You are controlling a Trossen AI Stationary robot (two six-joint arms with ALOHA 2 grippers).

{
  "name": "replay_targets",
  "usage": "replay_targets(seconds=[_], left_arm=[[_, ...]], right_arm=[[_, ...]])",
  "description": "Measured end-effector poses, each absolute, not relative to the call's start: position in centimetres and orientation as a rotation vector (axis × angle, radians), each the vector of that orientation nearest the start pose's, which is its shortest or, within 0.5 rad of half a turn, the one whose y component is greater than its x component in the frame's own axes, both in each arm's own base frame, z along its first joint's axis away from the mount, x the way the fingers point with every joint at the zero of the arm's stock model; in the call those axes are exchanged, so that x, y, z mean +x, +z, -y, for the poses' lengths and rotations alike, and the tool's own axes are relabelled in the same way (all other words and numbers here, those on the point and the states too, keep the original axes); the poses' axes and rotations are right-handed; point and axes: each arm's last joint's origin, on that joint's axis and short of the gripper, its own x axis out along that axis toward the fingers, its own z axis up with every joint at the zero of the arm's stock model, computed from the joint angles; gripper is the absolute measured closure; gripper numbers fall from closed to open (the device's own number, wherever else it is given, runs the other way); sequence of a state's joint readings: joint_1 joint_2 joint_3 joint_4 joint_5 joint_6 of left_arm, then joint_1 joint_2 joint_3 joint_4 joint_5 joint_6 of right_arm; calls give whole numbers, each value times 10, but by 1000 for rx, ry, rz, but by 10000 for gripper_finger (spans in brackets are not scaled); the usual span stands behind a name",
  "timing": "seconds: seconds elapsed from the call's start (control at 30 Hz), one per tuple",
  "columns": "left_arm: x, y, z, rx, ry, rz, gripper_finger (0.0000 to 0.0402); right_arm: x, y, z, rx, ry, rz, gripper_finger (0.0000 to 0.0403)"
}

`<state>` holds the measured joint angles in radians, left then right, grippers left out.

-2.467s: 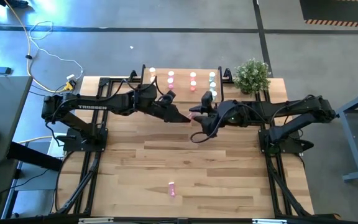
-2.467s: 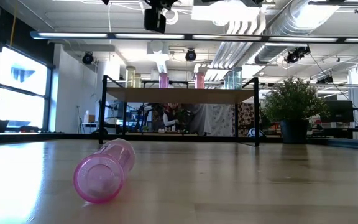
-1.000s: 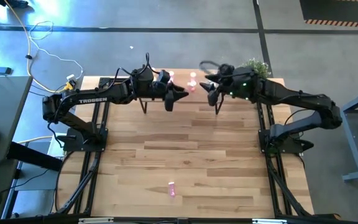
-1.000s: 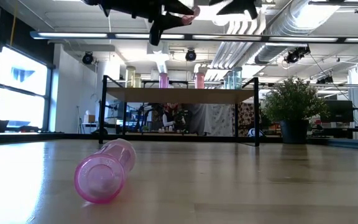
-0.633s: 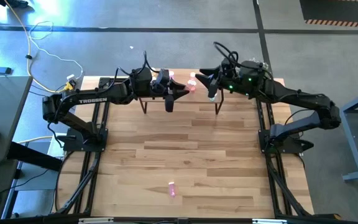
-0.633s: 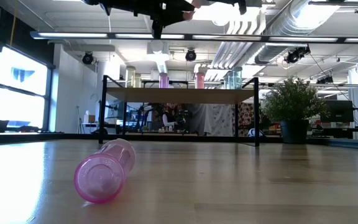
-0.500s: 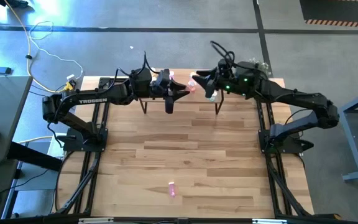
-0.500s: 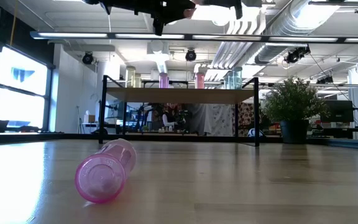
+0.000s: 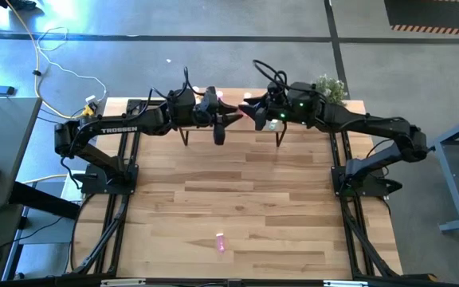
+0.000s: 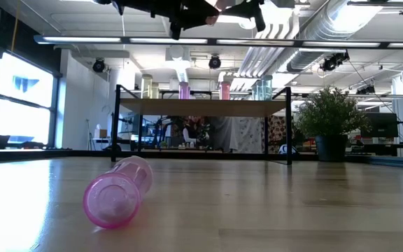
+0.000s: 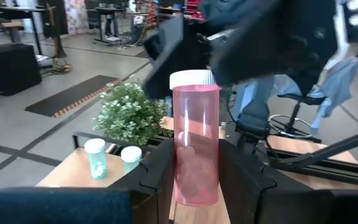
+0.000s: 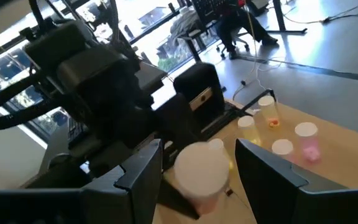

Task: Pick and place medicine bottles onto shelf by color
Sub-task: Put the pink pill bottle on the shelf aligned with other pink pill bottles

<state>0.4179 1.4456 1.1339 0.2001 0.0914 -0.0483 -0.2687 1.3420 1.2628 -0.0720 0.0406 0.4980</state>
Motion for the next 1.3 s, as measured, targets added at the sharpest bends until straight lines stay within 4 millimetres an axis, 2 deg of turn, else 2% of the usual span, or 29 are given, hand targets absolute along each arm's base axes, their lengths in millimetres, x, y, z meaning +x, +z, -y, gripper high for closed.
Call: replay_targets(seconds=[0.27,0.67,1.1,1.3], left_arm=[[307,337,-134,-75,350,-102,303],[307,337,-134,-75,358,-101,303],[306,336,-134,-78,355,-111,300],[306,334,-134,-83,354,-131,259]], right_arm=[[295,384,79,511,-342,-90,215],[294,384,80,510,-356,-92,291],[294,383,80,504,-356,-97,298],[294,382,80,501,-375,-111,299]])
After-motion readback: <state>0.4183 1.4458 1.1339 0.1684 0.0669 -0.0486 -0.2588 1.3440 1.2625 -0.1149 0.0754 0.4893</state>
